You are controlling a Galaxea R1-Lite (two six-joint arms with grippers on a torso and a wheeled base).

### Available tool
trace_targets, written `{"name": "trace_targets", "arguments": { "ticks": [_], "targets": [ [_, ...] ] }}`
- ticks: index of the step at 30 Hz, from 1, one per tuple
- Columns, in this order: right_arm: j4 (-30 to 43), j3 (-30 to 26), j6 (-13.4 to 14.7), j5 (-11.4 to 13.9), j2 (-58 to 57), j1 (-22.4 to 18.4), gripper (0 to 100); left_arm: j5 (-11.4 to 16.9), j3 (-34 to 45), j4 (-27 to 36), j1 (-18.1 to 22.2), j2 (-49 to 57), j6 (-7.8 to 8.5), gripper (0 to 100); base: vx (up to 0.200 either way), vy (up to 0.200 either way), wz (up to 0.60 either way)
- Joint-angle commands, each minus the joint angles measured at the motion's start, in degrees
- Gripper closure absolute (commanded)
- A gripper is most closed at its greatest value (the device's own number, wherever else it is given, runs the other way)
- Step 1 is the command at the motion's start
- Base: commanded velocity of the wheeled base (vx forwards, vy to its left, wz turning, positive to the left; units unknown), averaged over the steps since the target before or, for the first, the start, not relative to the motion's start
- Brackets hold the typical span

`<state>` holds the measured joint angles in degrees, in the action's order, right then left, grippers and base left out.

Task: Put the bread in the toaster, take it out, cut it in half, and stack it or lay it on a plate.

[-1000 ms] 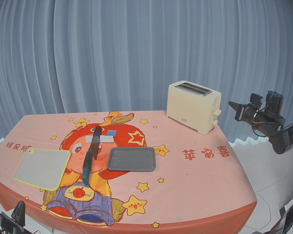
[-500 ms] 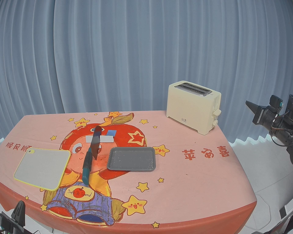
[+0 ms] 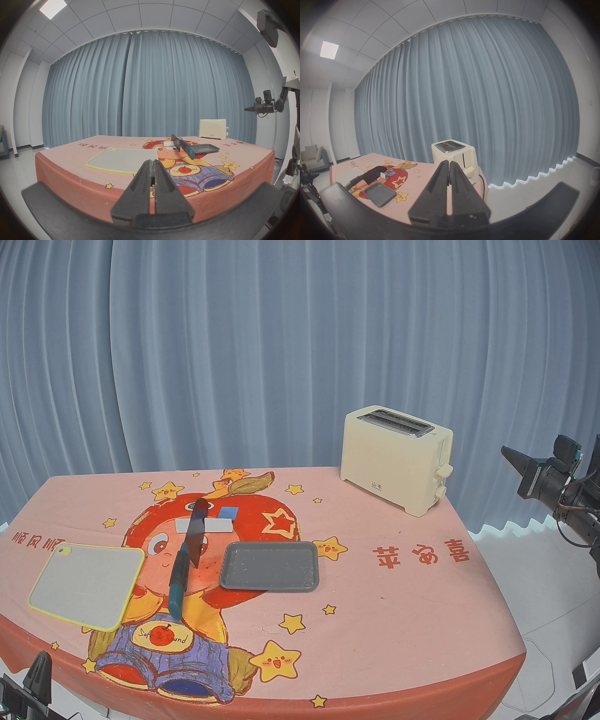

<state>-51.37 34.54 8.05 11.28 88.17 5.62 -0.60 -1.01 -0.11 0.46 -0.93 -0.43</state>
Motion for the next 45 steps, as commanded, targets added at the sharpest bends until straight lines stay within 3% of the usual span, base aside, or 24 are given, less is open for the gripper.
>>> {"name": "trace_targets", "arguments": {
  "ticks": [1,45],
  "targets": [
    [-0.04,-0.17,-0.22,0.06,-0.11,0.09,100,-0.11,1.01,0.02,0.06,0.93,-0.01,100,0.0,0.0,0.0],
    [0.04,-1.66,-1.19,-0.2,-0.02,2.47,100,-0.02,1.01,-0.07,0.06,0.93,-0.01,100,0.0,0.0,0.0]
  ]
}}
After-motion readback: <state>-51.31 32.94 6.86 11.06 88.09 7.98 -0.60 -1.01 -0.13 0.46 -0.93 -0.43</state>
